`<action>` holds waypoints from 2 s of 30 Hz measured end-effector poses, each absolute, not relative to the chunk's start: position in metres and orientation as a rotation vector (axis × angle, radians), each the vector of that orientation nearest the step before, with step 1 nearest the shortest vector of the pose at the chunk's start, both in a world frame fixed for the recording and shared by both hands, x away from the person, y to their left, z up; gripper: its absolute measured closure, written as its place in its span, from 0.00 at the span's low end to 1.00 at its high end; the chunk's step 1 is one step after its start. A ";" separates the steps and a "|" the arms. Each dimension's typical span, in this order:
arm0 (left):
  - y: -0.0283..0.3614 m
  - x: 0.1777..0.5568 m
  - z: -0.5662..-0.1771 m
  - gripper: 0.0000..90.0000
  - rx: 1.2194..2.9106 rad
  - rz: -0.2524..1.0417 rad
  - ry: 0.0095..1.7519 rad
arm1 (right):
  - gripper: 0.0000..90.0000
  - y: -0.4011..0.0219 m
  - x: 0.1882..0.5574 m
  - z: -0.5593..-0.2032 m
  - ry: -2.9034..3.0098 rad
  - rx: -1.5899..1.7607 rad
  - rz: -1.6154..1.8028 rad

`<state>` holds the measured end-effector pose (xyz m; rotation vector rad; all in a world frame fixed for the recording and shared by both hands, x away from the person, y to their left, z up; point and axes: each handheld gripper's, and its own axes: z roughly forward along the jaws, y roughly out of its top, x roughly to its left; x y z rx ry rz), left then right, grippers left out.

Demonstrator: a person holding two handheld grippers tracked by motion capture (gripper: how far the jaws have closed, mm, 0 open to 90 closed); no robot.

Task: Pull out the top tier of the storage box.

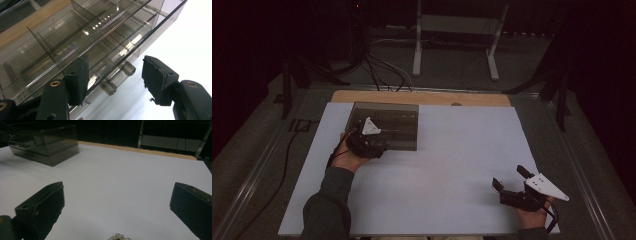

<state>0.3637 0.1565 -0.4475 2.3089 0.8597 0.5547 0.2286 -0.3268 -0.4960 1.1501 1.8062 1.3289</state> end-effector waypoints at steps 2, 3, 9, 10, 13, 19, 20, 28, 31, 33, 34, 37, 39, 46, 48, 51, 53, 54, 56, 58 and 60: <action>0.154 0.364 -0.448 0.45 2.341 0.579 0.848 | 0.00 -0.326 0.229 -0.496 1.808 1.146 1.328; 0.154 0.364 -0.449 0.44 2.353 0.585 0.847 | 0.00 -0.326 0.229 -0.496 1.808 1.146 1.328; 0.157 0.368 -0.450 0.48 2.337 0.559 0.878 | 0.00 -0.326 0.229 -0.496 1.808 1.147 1.328; 0.157 0.368 -0.450 0.48 2.336 0.560 0.877 | 0.00 -0.326 0.229 -0.496 1.809 1.147 1.329; 0.158 0.368 -0.449 0.49 2.334 0.549 0.875 | 0.00 -0.327 0.229 -0.496 1.809 1.149 1.330; 0.158 0.368 -0.449 0.49 2.335 0.545 0.883 | 0.00 -0.327 0.229 -0.496 1.807 1.149 1.331; 0.158 0.367 -0.449 0.49 2.335 0.544 0.881 | 0.00 -0.327 0.229 -0.496 1.807 1.149 1.331; 0.159 0.363 -0.448 0.50 2.333 0.545 0.871 | 0.00 -0.327 0.229 -0.496 1.804 1.154 1.331; 0.159 0.361 -0.448 0.50 2.327 0.544 0.868 | 0.00 -0.328 0.228 -0.496 1.803 1.154 1.331; 0.160 0.359 -0.448 0.50 2.326 0.545 0.866 | 0.00 -0.328 0.228 -0.496 1.804 1.153 1.329; 0.160 0.359 -0.448 0.50 2.326 0.545 0.866 | 0.00 -0.328 0.228 -0.496 1.804 1.153 1.329; 0.160 0.357 -0.448 0.50 2.323 0.543 0.865 | 0.00 -0.328 0.228 -0.496 1.803 1.153 1.329; 0.161 0.355 -0.448 0.50 2.320 0.546 0.864 | 0.00 -0.328 0.228 -0.496 1.803 1.153 1.330; 0.161 0.350 -0.448 0.50 2.315 0.546 0.864 | 0.00 -0.328 0.228 -0.496 1.802 1.154 1.330; 0.161 0.350 -0.449 0.50 2.312 0.547 0.866 | 0.00 -0.328 0.228 -0.496 1.803 1.154 1.330; 0.161 0.348 -0.449 0.50 2.310 0.549 0.864 | 0.00 -0.328 0.228 -0.496 1.803 1.152 1.329; 0.161 0.346 -0.449 0.50 2.310 0.552 0.862 | 0.00 -0.328 0.228 -0.496 1.804 1.153 1.329; 0.161 0.345 -0.449 0.50 2.307 0.552 0.863 | 0.00 -0.328 0.228 -0.496 1.804 1.153 1.330; 0.162 0.343 -0.449 0.50 2.307 0.555 0.859 | 0.00 -0.328 0.228 -0.496 1.804 1.152 1.329; 0.162 0.342 -0.449 0.50 2.306 0.556 0.859 | 0.00 -0.328 0.228 -0.496 1.804 1.153 1.329; 0.162 0.340 -0.449 0.50 2.304 0.556 0.857 | 0.00 -0.328 0.228 -0.496 1.804 1.153 1.330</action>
